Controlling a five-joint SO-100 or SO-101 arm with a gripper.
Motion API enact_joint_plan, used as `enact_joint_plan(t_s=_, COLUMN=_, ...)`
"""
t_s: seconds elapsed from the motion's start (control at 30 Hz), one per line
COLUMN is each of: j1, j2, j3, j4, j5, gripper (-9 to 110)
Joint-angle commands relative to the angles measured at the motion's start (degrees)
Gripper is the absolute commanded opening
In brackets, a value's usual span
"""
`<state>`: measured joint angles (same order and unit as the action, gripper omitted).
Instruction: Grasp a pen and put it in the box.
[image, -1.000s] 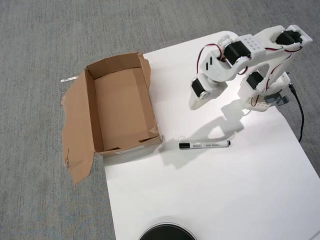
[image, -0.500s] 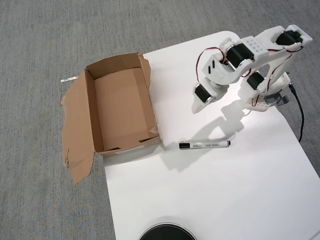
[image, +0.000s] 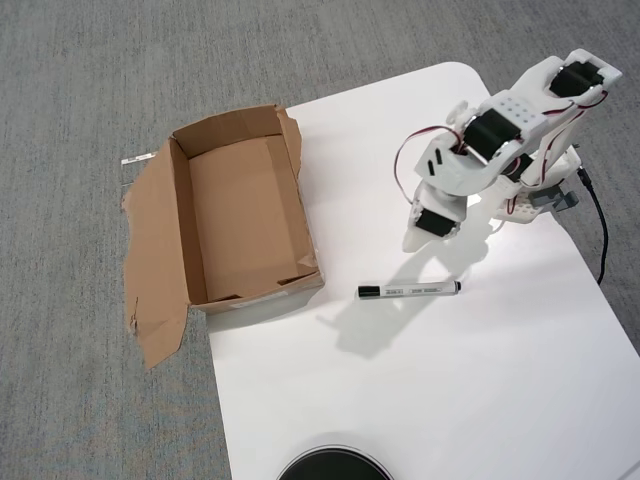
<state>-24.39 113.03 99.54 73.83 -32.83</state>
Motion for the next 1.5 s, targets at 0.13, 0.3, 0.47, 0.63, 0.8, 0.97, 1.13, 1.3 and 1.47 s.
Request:
enact_joint_plan(t_s=0.13, j1=-1.9, j2=-7.6, j3=-1.7, j4=-0.8, j5=-5.6, gripper=1)
enact_joint_plan(t_s=0.3, j1=-3.1, j2=-11.8, j3=-1.7, j4=-0.8, j5=-5.6, gripper=1)
enact_joint_plan(t_s=0.47, j1=-3.8, j2=-15.5, j3=-1.7, j4=-0.8, j5=-4.7, gripper=1)
enact_joint_plan(t_s=0.63, j1=-3.8, j2=-18.7, j3=-1.7, j4=-2.0, j5=-4.6, gripper=5)
enact_joint_plan(t_s=0.8, j1=-3.8, j2=-19.2, j3=-1.7, j4=-5.3, j5=-4.5, gripper=17)
enact_joint_plan(t_s=0.97, j1=-3.8, j2=-19.2, j3=-0.8, j4=-5.4, j5=-4.6, gripper=28)
enact_joint_plan(t_s=1.13, j1=-3.9, j2=-19.3, j3=-0.7, j4=-5.4, j5=-5.4, gripper=30)
enact_joint_plan(t_s=1.3, j1=-3.9, j2=-21.4, j3=-0.6, j4=-5.3, j5=-5.4, gripper=30)
enact_joint_plan(t_s=1.47, j1=-3.6, j2=-24.4, j3=-0.6, j4=-5.3, j5=-5.3, gripper=30)
